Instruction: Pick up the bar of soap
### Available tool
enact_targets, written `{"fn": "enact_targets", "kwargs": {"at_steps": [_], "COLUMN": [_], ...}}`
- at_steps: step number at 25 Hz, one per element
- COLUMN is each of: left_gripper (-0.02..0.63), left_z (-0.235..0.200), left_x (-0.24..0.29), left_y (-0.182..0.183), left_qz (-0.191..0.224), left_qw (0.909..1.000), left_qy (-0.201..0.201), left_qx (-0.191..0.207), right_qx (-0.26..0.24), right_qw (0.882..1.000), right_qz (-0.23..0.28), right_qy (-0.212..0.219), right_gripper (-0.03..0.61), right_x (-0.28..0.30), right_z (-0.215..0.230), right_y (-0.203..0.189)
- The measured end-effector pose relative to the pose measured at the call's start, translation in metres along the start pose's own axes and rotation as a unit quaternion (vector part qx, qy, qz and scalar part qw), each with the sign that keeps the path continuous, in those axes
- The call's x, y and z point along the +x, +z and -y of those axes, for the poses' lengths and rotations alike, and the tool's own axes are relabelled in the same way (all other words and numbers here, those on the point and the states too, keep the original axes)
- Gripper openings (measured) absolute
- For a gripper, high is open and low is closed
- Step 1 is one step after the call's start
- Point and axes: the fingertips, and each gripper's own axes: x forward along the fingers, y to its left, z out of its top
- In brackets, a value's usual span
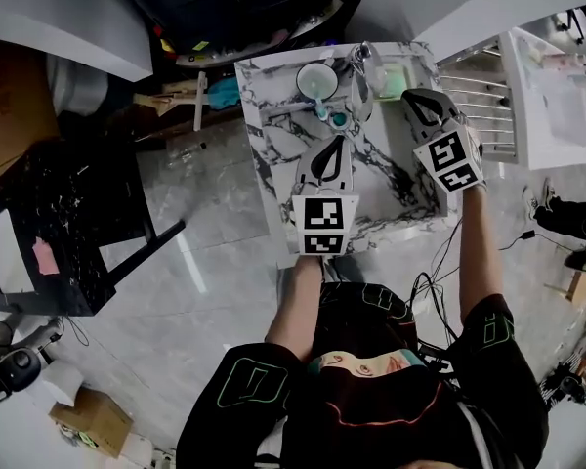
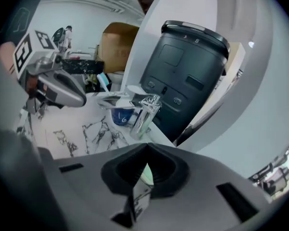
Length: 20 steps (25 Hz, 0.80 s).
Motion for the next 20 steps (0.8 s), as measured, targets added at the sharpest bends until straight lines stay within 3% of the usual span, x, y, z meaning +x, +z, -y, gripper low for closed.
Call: {"fn": "enact_targets", "kwargs": {"at_steps": [9,20], "left_gripper": [0.008,0.008], "left_z": [-0.010,0.004], "left_x": [0.006,0.021], "left_y": [-0.006,-0.015], "left_qz": [-0.009,-0.015], "left_qw": [0.9993,0.9988], "left_qy": [0.034,0.040], "left_qx": [-0.014,-0.024], "right_qx": [-0.088,-0.191], "right_qw": [0.993,0.962], "right_qz": [-0.051,-0.099], "right_qy": [0.066,0.167], "right_gripper": [0.027,0.150], "right_x": [0.041,0.068], "right_z": [-0.002,-0.007], "right_y": [-0.033,-0.054]}}
